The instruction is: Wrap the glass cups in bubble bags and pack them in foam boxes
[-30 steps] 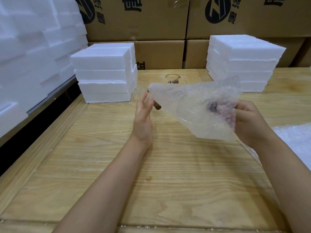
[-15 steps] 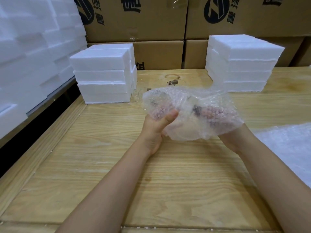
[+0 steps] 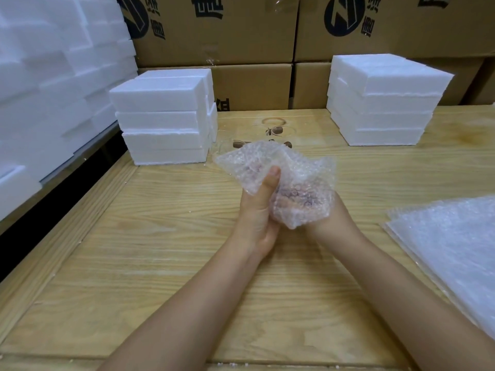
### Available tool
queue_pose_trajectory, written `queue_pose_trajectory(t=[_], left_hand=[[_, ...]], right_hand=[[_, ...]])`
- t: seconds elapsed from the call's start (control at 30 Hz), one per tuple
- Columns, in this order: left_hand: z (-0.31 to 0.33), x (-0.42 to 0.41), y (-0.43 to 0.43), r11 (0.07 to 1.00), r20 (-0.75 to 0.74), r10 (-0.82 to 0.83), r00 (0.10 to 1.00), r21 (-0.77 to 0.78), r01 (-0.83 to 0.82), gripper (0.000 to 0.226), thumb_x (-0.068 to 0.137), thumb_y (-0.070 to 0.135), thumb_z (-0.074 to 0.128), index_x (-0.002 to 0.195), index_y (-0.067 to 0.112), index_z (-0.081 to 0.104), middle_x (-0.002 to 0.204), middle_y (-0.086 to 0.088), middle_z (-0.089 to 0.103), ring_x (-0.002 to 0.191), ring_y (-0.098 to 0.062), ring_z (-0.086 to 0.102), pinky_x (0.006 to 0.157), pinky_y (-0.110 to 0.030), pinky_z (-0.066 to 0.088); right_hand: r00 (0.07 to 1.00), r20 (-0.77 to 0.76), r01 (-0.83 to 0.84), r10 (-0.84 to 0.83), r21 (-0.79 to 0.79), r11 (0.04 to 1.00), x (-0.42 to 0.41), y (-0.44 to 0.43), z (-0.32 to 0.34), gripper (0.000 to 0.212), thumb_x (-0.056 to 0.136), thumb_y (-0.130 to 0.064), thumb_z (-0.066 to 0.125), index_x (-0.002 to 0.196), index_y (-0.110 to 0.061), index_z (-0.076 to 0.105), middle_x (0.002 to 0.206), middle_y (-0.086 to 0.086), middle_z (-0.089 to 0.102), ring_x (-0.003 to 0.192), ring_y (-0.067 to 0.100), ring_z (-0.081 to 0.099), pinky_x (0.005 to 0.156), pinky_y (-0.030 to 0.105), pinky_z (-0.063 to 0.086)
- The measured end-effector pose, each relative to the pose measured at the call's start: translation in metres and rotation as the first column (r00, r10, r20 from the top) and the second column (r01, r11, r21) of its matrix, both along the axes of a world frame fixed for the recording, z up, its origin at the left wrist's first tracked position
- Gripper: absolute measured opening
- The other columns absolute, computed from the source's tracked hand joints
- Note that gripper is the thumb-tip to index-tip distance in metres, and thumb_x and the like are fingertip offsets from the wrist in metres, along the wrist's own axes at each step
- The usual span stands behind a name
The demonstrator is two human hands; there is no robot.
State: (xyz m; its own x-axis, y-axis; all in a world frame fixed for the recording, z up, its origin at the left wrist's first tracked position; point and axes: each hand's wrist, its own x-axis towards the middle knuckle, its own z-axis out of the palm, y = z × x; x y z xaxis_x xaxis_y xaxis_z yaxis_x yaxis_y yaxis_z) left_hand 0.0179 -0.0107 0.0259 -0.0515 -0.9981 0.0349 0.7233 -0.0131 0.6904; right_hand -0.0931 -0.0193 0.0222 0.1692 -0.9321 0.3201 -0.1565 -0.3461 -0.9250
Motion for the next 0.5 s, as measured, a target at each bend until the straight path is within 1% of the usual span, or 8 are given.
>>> queue_pose_trajectory(t=[0.1, 0.17, 0.23, 0.3, 0.33, 0.4, 0.47, 0.5], left_hand=[[-0.001, 0.001, -0.001, 1.0, -0.037, -0.011, 0.999, 0.018, 0.012, 0.115, 0.04, 0.038, 0.095, 0.138, 0.004, 0.047, 0.13, -0.017, 0.061, 0.116, -0.03, 0.061, 0.093, -0.043, 0.054], [-0.001, 0.004, -0.003, 1.0, -0.038, -0.018, 0.999, -0.019, 0.017, 0.111, 0.044, 0.036, 0.095, 0.139, 0.003, 0.046, 0.133, -0.019, 0.058, 0.12, -0.032, 0.058, 0.1, -0.048, 0.048], [-0.002, 0.008, -0.006, 0.998, -0.052, -0.023, 0.998, -0.058, 0.02, 0.11, 0.048, 0.035, 0.094, 0.14, 0.002, 0.044, 0.136, -0.022, 0.054, 0.124, -0.035, 0.054, 0.106, -0.052, 0.041], [-0.003, 0.011, -0.008, 0.997, -0.061, -0.038, 0.997, -0.071, 0.033, 0.112, 0.048, 0.035, 0.094, 0.141, 0.001, 0.042, 0.138, -0.024, 0.051, 0.127, -0.038, 0.05, 0.11, -0.055, 0.035], [-0.003, 0.011, -0.009, 0.996, -0.057, -0.054, 0.997, -0.074, 0.05, 0.113, 0.047, 0.035, 0.094, 0.141, 0.0, 0.042, 0.139, -0.024, 0.05, 0.128, -0.038, 0.049, 0.111, -0.056, 0.032], [-0.004, 0.01, -0.009, 0.993, -0.057, -0.095, 0.994, -0.074, 0.091, 0.114, 0.047, 0.035, 0.094, 0.141, 0.0, 0.041, 0.14, -0.023, 0.05, 0.13, -0.037, 0.048, 0.113, -0.055, 0.031], [-0.006, 0.011, -0.01, 0.991, -0.065, -0.124, 0.99, -0.058, 0.12, 0.113, 0.046, 0.034, 0.094, 0.142, 0.002, 0.042, 0.14, -0.022, 0.05, 0.129, -0.036, 0.049, 0.112, -0.054, 0.032], [-0.006, 0.012, -0.01, 0.99, -0.068, -0.139, 0.988, -0.046, 0.136, 0.112, 0.048, 0.035, 0.094, 0.141, 0.002, 0.043, 0.139, -0.022, 0.051, 0.129, -0.036, 0.049, 0.111, -0.054, 0.033]], right_hand=[[0.997, -0.058, -0.046, 0.042, -0.062, 0.997, 0.002, 0.003, 0.003, 0.019, 0.084, -0.015, 0.065, 0.079, -0.033, 0.061, 0.075, -0.032, 0.066, 0.073, -0.015, 0.061, 0.06, 0.005, 0.045], [0.992, -0.093, -0.084, 0.081, -0.031, 0.996, 0.0, 0.003, 0.008, 0.013, 0.079, -0.017, 0.063, 0.075, -0.029, 0.061, 0.071, -0.027, 0.067, 0.068, -0.013, 0.061, 0.058, 0.006, 0.044], [0.996, -0.093, -0.003, 0.005, 0.015, 1.0, -0.01, -0.003, 0.013, 0.008, 0.078, -0.014, 0.061, 0.071, -0.016, 0.065, 0.077, -0.009, 0.071, 0.072, -0.002, 0.064, 0.062, 0.016, 0.049], [0.99, -0.044, 0.137, -0.133, 0.098, 0.986, -0.024, -0.012, 0.015, 0.025, 0.091, -0.016, 0.055, 0.078, 0.002, 0.066, 0.093, 0.013, 0.069, 0.086, 0.017, 0.066, 0.08, 0.035, 0.049], [0.984, 0.015, 0.172, -0.175, 0.135, 0.976, -0.03, -0.014, 0.017, 0.031, 0.095, -0.021, 0.051, 0.08, 0.001, 0.067, 0.091, 0.01, 0.069, 0.084, 0.015, 0.067, 0.086, 0.037, 0.048], [0.975, 0.142, 0.15, -0.169, 0.14, 0.979, -0.038, -0.014, 0.021, 0.028, 0.096, -0.018, 0.049, 0.08, -0.008, 0.07, 0.093, -0.002, 0.067, 0.082, 0.005, 0.065, 0.09, 0.037, 0.047], [0.98, 0.196, 0.013, -0.026, 0.066, 0.998, -0.045, -0.011, 0.022, 0.018, 0.087, -0.01, 0.055, 0.082, -0.013, 0.072, 0.115, -0.006, 0.057, 0.106, 0.009, 0.057, 0.096, 0.037, 0.043], [0.984, 0.164, -0.081, 0.075, 0.026, 0.996, -0.049, -0.009, 0.023, 0.02, 0.079, -0.009, 0.057, 0.084, -0.018, 0.073, 0.125, -0.012, 0.051, 0.12, 0.012, 0.049, 0.101, 0.035, 0.04]])
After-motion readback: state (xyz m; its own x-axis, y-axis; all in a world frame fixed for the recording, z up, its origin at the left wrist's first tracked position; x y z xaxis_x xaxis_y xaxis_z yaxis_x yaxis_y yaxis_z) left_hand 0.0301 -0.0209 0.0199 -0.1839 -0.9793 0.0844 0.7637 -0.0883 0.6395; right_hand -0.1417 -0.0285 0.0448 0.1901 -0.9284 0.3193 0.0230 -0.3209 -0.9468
